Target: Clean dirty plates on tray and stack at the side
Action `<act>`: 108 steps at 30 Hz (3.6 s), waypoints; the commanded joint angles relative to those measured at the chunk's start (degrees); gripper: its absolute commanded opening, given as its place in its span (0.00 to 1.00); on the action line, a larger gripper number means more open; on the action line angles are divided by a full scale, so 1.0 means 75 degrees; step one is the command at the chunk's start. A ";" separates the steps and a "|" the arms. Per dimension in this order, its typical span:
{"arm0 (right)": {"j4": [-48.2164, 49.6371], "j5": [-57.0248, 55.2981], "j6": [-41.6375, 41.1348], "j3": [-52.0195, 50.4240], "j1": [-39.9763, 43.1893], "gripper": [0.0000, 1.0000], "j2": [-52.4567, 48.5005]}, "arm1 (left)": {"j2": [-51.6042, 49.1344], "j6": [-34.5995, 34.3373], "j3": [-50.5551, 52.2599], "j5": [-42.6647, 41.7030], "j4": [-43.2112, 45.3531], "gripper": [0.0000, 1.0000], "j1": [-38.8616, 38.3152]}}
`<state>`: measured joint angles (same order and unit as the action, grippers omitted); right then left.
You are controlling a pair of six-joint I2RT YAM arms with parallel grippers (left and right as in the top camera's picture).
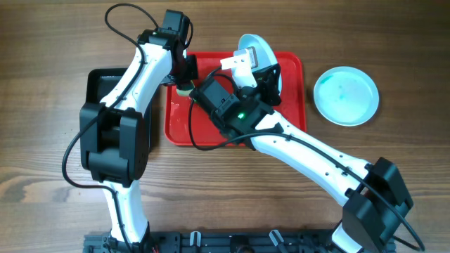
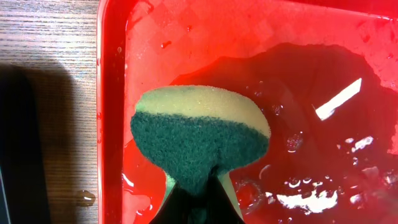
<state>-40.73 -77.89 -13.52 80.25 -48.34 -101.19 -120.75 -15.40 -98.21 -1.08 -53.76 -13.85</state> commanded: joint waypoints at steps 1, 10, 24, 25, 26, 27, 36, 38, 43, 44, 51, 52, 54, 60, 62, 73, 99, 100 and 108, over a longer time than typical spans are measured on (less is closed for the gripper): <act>0.0009 -0.0490 0.0277 0.0000 -0.0006 0.04 0.0230 | 0.0242 -0.0070 -0.0003 0.0128 0.0041 0.04 0.0035; 0.0017 -0.0478 0.0379 0.0000 -0.0006 0.04 0.0230 | 0.0242 -0.0070 -0.0003 0.0128 0.0038 0.04 0.0035; -0.0772 0.9530 -0.0449 0.0000 0.2973 0.04 0.0230 | 0.0242 -0.0067 -0.0003 0.0128 -0.0017 0.04 0.0032; -0.0676 1.0585 -0.0189 0.0000 0.3503 0.04 0.0230 | 0.0242 -0.0067 -0.0003 0.0128 -0.0023 0.04 0.0032; -0.0650 1.1208 -0.0093 0.0000 0.3899 0.04 0.0230 | 0.0242 -0.0067 -0.0003 0.0128 -0.0026 0.04 0.0032; -0.0659 1.1855 0.0009 0.0000 0.4354 0.04 0.0230 | 0.0242 -0.0064 -0.0003 0.0128 -0.0026 0.04 0.0032; -0.1011 1.1916 0.0140 -0.0105 0.7816 0.04 0.0230 | 0.0242 -0.0064 0.0000 0.0128 -0.0015 0.04 0.0035; -0.0976 1.0803 -0.0396 -0.0396 0.8384 0.04 0.0227 | 0.0242 -0.0064 -0.0003 0.0128 -0.0015 0.04 0.0035; -0.0251 1.0177 -0.0664 -0.1472 0.9122 0.04 0.0219 | 0.0242 -0.0064 0.0000 0.0128 -0.0012 0.04 0.0035; 0.0006 0.9827 -0.0935 -0.1746 0.9238 0.04 0.0219 | 0.0242 -0.0064 0.0000 0.0128 -0.0012 0.04 0.0035; 0.1017 0.9804 -0.1023 -0.2372 0.9448 0.72 0.0181 | 0.0268 0.0227 -0.0012 0.0262 -0.0017 0.04 0.0035; 0.1064 1.0133 -0.0994 -0.2334 0.9442 0.83 0.0192 | 0.0341 0.0224 -0.0023 0.0568 -0.0082 0.04 0.0044; 0.1011 1.1153 -0.0831 -0.2171 0.9431 0.90 0.0210 | 0.0536 0.0227 -0.0125 0.0959 -0.0344 0.04 0.0085; 0.0831 1.3388 -0.0201 -0.1492 0.8638 0.97 0.0647 | 0.1772 0.1466 -0.0452 0.1326 -0.2060 0.04 0.0895; 0.0842 1.3242 -0.0192 -0.1492 0.8177 1.00 0.0694 | 0.1786 0.2130 -0.0428 0.1309 -0.2425 0.04 0.1323; 0.0714 1.1753 -0.0050 -0.1501 0.6076 1.00 0.0673 | 0.1367 0.3028 0.1894 0.0694 -0.0638 0.08 0.2821; -0.1358 1.1785 0.0522 -0.0484 0.6030 1.00 0.6129 | 0.3745 0.1501 0.0586 0.0003 -0.1530 1.00 0.2801; -0.1361 1.1785 0.0522 -0.0484 0.6030 1.00 0.6458 | 0.3742 0.1501 0.0586 0.0003 -0.1530 1.00 0.2801; -0.1524 1.1768 0.0545 -0.0487 0.6030 1.00 0.7522 | 0.3742 0.1501 0.0586 0.0003 -0.1530 1.00 0.2801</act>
<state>-51.29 10.63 -10.17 75.92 -3.01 -44.93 -92.20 -3.38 -93.86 -0.14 -65.19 7.25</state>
